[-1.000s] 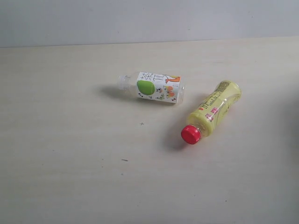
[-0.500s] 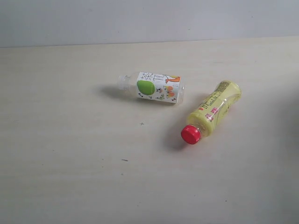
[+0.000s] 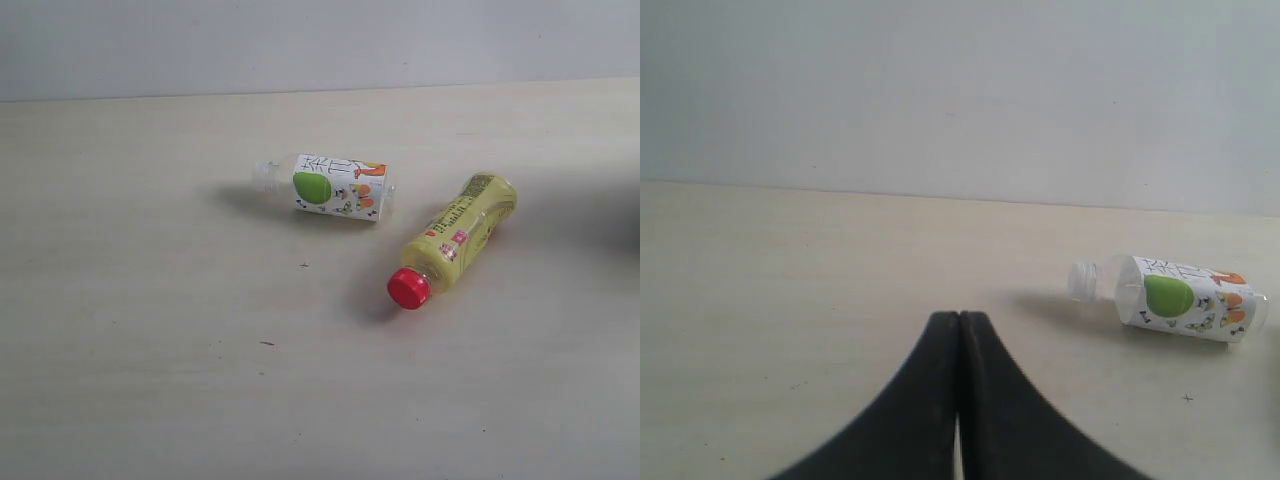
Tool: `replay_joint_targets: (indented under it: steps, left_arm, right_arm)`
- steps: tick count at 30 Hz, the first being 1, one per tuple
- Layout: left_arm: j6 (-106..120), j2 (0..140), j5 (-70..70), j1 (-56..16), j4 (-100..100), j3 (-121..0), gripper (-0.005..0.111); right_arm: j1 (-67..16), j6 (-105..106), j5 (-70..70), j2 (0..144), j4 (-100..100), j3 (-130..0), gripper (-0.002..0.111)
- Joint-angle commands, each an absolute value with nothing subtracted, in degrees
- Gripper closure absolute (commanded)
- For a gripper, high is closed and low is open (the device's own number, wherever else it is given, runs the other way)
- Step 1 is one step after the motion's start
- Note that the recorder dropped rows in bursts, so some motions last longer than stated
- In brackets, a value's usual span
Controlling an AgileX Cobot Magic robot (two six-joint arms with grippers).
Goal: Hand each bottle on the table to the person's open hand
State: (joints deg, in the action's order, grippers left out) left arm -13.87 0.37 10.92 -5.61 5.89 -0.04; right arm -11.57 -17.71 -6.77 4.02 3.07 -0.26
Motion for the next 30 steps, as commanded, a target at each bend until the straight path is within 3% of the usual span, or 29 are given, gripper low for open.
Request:
replay_joint_targets:
  steps: [1,10,30]
  left_arm:
    - [-13.8,0.0,10.8,-5.9,5.7,0.0,0.107]
    - [-13.8,0.0,10.8,-5.9,5.7,0.0,0.107]
    - [-13.8,0.0,10.8,-5.9,5.7,0.0,0.107]
  right_arm:
    - [-11.2,-18.3,-5.0,3.8,7.8,0.0,0.108]
    - [-11.2,-18.2,2.2,3.8,8.4,0.0,0.108]
    - [-11.2,-18.2,3.5,3.8,9.4,0.0,0.108]
